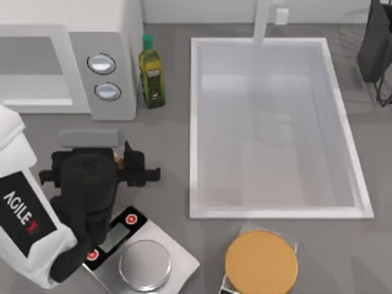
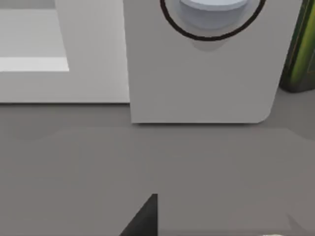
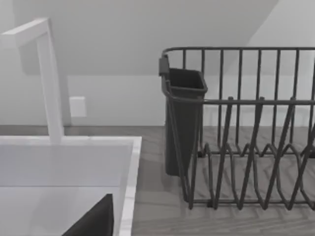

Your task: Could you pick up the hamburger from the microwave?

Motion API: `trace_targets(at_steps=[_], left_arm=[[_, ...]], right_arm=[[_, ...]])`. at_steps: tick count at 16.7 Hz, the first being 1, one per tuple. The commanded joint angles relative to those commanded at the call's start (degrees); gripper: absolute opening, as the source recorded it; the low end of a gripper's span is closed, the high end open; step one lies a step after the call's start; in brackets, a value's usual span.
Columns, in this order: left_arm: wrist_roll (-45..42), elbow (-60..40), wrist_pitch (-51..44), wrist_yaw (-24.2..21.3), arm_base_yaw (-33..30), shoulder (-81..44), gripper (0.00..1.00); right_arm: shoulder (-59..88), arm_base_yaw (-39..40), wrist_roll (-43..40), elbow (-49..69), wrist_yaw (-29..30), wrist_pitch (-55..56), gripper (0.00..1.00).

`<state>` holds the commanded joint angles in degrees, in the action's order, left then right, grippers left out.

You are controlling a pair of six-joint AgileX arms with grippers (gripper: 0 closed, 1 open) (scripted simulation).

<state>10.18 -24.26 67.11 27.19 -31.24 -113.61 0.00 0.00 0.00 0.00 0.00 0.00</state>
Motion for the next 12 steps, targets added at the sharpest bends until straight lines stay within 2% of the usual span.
trace_targets(at_steps=[5,12], left_arm=[[0.0,0.2,0.5,0.0,0.0,-0.4,0.0],[0.0,0.2,0.5,0.0,0.0,-0.4,0.53]], right_arm=[[0.0,0.0,0.0,0.0,0.0,0.0,1.0],[0.0,0.0,0.0,0.0,0.0,0.0,1.0]])
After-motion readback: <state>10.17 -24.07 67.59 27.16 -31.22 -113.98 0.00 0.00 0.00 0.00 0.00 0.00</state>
